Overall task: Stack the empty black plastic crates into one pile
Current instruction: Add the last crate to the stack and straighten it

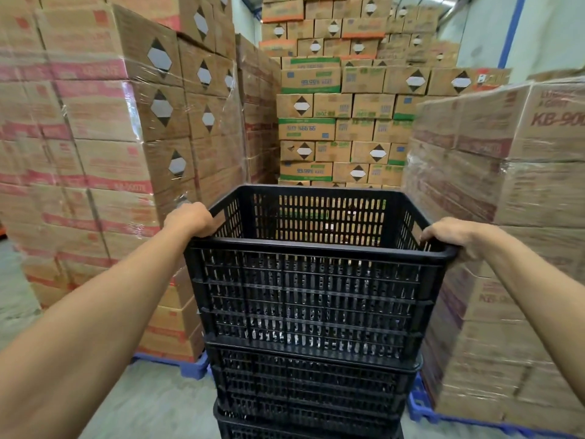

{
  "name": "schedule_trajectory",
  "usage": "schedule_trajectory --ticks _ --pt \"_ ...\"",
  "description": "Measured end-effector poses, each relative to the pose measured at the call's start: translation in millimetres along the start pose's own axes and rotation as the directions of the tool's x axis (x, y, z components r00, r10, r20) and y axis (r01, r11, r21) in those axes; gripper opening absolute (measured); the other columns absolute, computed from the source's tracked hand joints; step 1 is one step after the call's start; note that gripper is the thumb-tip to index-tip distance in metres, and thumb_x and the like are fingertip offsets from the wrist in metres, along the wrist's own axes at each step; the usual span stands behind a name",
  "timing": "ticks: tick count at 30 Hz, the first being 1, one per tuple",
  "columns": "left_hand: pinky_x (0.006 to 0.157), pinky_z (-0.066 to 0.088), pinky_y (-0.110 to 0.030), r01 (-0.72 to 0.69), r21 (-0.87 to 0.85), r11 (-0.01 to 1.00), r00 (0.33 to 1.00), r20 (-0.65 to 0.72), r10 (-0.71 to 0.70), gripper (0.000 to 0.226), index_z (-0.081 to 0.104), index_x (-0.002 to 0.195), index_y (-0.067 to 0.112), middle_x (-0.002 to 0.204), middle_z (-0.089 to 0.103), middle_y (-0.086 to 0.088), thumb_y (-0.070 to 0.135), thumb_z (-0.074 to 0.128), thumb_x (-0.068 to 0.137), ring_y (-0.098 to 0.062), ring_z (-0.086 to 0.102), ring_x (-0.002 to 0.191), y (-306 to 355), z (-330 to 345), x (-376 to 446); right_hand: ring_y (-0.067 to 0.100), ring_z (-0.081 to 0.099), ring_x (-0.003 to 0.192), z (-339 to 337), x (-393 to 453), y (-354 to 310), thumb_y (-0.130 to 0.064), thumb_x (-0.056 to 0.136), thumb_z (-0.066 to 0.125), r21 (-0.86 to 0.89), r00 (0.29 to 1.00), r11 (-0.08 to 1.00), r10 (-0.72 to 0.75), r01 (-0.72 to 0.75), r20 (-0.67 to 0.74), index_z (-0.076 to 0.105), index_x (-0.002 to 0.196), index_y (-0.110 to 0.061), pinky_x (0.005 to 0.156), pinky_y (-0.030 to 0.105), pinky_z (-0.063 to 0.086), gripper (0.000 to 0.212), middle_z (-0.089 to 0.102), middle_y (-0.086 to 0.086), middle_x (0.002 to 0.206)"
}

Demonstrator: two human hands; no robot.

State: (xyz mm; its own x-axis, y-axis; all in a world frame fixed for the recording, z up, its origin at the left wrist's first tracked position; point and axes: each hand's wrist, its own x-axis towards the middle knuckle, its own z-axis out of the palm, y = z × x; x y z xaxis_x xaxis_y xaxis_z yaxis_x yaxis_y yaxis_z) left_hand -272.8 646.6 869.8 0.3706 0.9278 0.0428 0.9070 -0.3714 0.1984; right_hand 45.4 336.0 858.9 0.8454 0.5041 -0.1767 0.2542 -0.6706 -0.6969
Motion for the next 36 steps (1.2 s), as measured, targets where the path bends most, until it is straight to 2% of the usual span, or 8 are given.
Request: schedule_trajectory --ticks 4,9,13,19,22,28,32,36 --pt "0.083 0.051 -0.039 -0.047 0.07 0.996 0.997 0.066 0.042 0.049 0.053 0.124 0.005 0.119 0.059 -0.018 0.037 0.052 0.088 -0.037 0.06 0.103 1 -12 -9 0.027 0.059 0.058 -1 -7 1 -0.01 0.086 0.055 0.011 1.0 1.0 0.008 -0.008 0.024 0.06 0.087 -0.007 0.055 0.033 0.052 0.006 0.062 0.015 0.077" --pt "0.073 0.056 -0.036 -0.062 0.157 0.986 0.989 0.139 0.04 0.034 0.065 0.109 0.002 0.098 0.068 -0.015 0.023 0.055 0.085 -0.032 0.068 0.087 -7 -21 -10 0.023 0.063 0.04 0 -18 -7 -0.007 0.088 0.052 0.012 0.997 1.0 0.015 -0.015 0.07 0.06 0.087 -0.006 0.044 0.031 0.053 0.009 0.067 0.015 0.068" --pt "0.072 0.055 -0.036 -0.045 0.161 0.986 0.981 0.195 0.013 0.032 0.064 0.111 0.005 0.095 0.068 -0.012 0.021 0.054 0.085 -0.029 0.067 0.082 -12 -24 -8 0.026 0.064 0.043 -3 -22 -18 -0.006 0.087 0.051 0.002 0.998 1.0 -0.002 0.002 0.058 0.06 0.086 -0.006 0.057 0.041 0.057 0.01 0.068 0.014 0.057" --pt "0.091 0.051 -0.039 -0.048 0.105 0.993 0.999 0.026 0.046 0.052 0.057 0.125 0.007 0.126 0.061 -0.017 0.037 0.053 0.083 -0.036 0.061 0.111 -10 -6 -7 0.031 0.065 0.056 9 -10 -8 -0.009 0.081 0.06 -0.009 0.997 1.0 0.022 -0.023 -0.075 0.064 0.097 0.003 0.047 0.032 0.053 0.021 0.066 0.022 0.081" --pt "0.09 0.051 -0.041 -0.033 -0.023 0.999 0.999 -0.029 0.033 0.053 0.056 0.125 0.007 0.126 0.06 -0.018 0.035 0.055 0.081 -0.037 0.06 0.111 -12 4 -1 0.032 0.064 0.065 13 -6 -4 -0.012 0.079 0.062 0.006 0.991 1.0 0.023 -0.023 -0.134 0.066 0.097 0.003 0.052 0.031 0.051 0.025 0.067 0.023 0.086" --pt "0.083 0.049 -0.036 -0.016 -0.24 0.971 0.99 -0.138 -0.018 0.041 0.061 0.113 -0.006 0.119 0.063 -0.026 0.024 0.06 0.084 -0.041 0.061 0.108 -14 12 0 0.028 0.061 0.056 10 -12 -6 -0.01 0.082 0.063 0.046 0.987 0.999 0.009 -0.002 -0.161 0.063 0.095 0.003 0.041 0.024 0.046 0.019 0.064 0.018 0.075" --pt "0.081 0.051 -0.038 -0.014 -0.283 0.959 0.985 -0.166 -0.035 0.03 0.059 0.093 0.002 0.111 0.065 -0.025 0.029 0.063 0.081 -0.04 0.063 0.098 -16 15 0 0.032 0.067 0.073 13 -10 2 -0.031 0.083 0.065 0.199 0.986 0.98 0.037 -0.005 -0.161 0.065 0.1 -0.002 0.069 0.043 0.059 0.033 0.07 0.019 0.092" --pt "0.087 0.054 -0.042 -0.001 -0.273 0.962 0.993 -0.111 -0.03 0.034 0.057 0.096 0.003 0.11 0.063 -0.023 0.033 0.061 0.081 -0.038 0.06 0.094 -16 14 -3 0.033 0.068 0.079 13 -9 7 -0.053 0.079 0.056 0.258 0.982 0.966 0.058 -0.009 -0.182 0.067 0.1 -0.008 0.077 0.044 0.057 0.051 0.07 0.016 0.1"
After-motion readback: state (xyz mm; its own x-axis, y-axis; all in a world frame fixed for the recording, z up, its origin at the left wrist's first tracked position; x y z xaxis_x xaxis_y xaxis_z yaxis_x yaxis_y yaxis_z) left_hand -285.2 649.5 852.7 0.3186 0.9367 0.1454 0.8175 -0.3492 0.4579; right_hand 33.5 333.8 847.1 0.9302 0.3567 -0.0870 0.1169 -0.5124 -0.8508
